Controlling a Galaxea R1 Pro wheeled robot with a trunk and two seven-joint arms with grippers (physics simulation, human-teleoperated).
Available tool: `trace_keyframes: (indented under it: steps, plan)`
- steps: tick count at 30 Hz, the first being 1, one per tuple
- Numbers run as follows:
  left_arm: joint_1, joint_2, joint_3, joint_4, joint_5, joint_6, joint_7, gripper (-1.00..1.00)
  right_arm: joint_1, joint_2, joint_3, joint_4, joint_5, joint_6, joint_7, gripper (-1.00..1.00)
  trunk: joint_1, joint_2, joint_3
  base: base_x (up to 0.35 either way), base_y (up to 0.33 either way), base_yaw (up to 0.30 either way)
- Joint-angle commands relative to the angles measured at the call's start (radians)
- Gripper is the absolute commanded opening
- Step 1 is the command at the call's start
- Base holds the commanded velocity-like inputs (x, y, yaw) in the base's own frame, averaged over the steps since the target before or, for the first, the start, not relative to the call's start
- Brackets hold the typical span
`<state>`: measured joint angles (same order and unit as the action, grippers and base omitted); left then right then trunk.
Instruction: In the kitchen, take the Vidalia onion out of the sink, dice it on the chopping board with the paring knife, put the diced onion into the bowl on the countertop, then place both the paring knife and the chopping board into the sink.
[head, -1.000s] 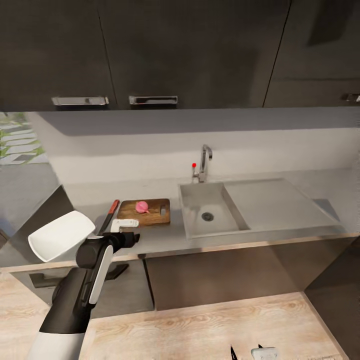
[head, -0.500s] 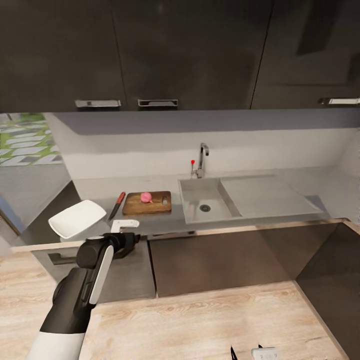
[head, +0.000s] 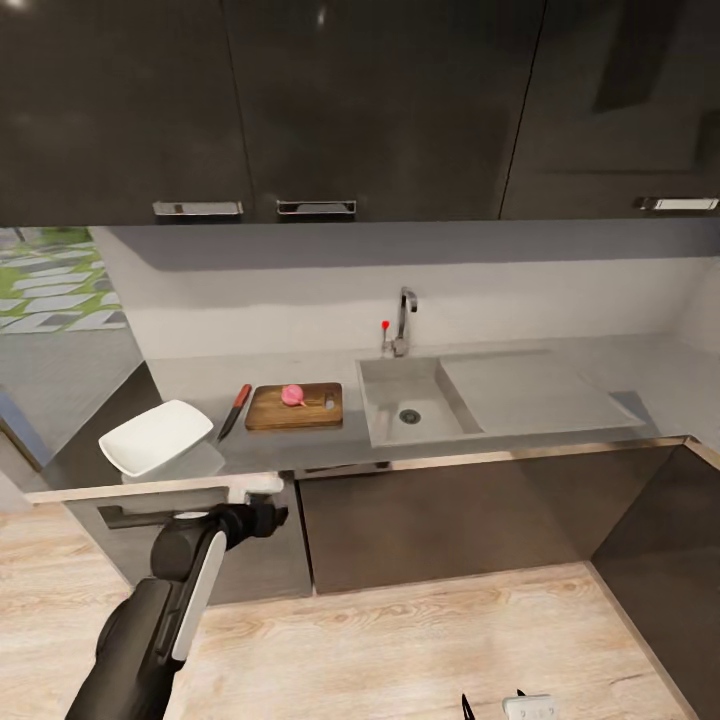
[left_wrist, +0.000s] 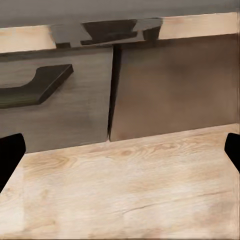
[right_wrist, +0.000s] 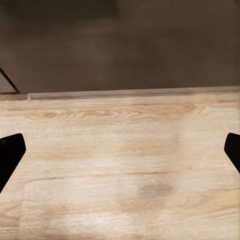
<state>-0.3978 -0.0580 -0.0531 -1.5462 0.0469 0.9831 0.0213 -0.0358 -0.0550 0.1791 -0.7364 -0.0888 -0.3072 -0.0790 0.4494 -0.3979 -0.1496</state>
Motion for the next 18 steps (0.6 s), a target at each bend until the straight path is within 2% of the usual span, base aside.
trace_keyframes:
  steps: [1,5,9,10,11,18]
  plan:
    - [0.026,0.001,0.001,-0.001,0.004,-0.038,-0.018,1.0,-0.001,-0.002,0.008,0.0,-0.009,-0.004,-0.008,1.0,0.001,-0.002,-0.002,0.0,0.0,0.0]
    - [0.126,0.003,0.001,-0.002,0.003,-0.194,-0.035,1.0,-0.001,-0.002,0.008,0.0,-0.009,-0.004,-0.008,1.0,0.001,-0.002,-0.002,0.0,0.0,0.0]
    - [0.219,0.006,0.001,-0.001,0.0,-0.273,-0.04,1.0,-0.001,-0.002,0.009,0.0,-0.009,-0.004,-0.008,1.0,0.001,-0.002,-0.002,0.0,0.0,0.0]
    - [0.259,0.015,0.002,0.0,-0.001,-0.32,-0.04,1.0,-0.001,-0.002,0.008,0.0,-0.009,-0.004,-0.008,1.0,0.001,-0.002,-0.002,0.0,0.0,0.0]
    - [0.273,0.019,0.002,0.0,-0.001,-0.341,-0.041,1.0,-0.001,-0.002,0.008,0.0,-0.009,-0.004,-0.008,1.0,0.001,-0.002,-0.002,0.0,0.0,0.0]
    - [0.486,0.058,0.002,0.029,-0.002,-0.7,-0.04,1.0,-0.001,-0.002,0.008,0.0,-0.011,-0.004,-0.007,1.0,0.001,-0.002,-0.002,0.0,0.0,0.0]
